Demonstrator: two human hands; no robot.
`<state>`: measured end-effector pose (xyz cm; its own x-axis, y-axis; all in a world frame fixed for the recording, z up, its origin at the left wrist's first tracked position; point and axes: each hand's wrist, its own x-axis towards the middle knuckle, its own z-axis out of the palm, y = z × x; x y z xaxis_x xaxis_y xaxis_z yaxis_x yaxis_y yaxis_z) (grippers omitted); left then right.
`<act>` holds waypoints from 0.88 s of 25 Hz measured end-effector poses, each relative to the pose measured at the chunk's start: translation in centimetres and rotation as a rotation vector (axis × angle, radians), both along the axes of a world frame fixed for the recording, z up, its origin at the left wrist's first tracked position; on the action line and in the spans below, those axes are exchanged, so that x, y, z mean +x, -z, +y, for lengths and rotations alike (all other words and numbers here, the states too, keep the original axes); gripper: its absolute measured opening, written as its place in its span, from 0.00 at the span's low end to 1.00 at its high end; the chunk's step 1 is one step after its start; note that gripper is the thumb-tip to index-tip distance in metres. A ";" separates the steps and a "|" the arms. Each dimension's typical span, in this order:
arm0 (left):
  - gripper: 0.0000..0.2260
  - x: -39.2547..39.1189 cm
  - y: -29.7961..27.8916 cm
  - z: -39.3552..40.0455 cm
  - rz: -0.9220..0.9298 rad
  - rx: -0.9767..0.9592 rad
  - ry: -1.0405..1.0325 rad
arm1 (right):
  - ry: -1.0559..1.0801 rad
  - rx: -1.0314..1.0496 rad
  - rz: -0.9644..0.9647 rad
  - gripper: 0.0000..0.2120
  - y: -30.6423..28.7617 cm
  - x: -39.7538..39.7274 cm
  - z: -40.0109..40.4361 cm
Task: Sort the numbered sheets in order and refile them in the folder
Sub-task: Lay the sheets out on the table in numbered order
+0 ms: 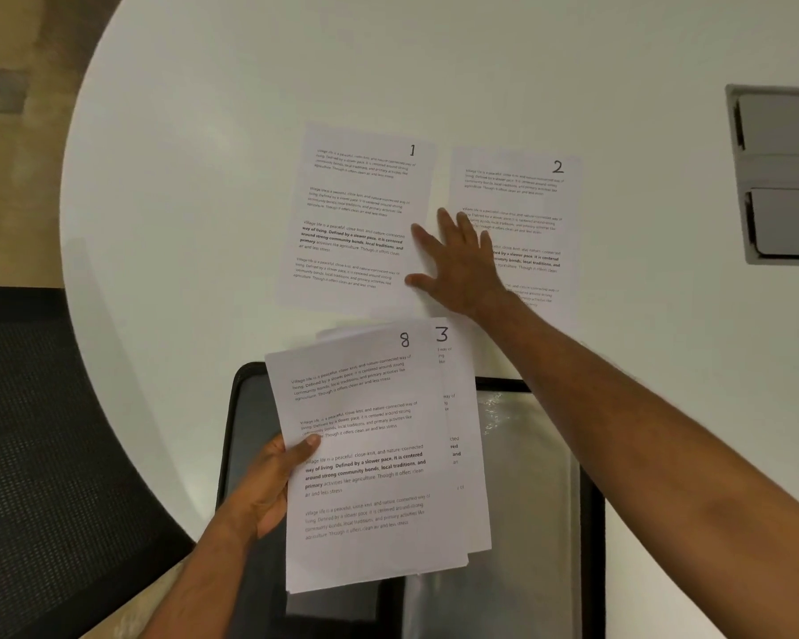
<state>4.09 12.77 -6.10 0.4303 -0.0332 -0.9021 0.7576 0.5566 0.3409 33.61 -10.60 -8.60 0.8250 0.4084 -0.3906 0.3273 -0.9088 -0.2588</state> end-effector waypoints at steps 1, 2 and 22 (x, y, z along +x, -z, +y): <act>0.20 0.0 0.0 0.1 0.001 0.001 0.002 | -0.010 0.006 0.012 0.39 -0.2 0.2 0.0; 0.19 -0.1 0.0 0.1 -0.002 -0.001 0.003 | -0.022 0.009 0.021 0.39 -0.3 0.4 0.0; 0.18 -0.1 0.1 0.7 -0.001 -0.054 -0.001 | 0.094 0.233 -0.208 0.38 2.4 -0.7 -5.9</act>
<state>4.00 13.49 -6.25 0.4313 -0.0816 -0.8985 0.7565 0.5754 0.3109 32.95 -16.54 -11.02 0.9158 0.3849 -0.1146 0.3123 -0.8619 -0.3996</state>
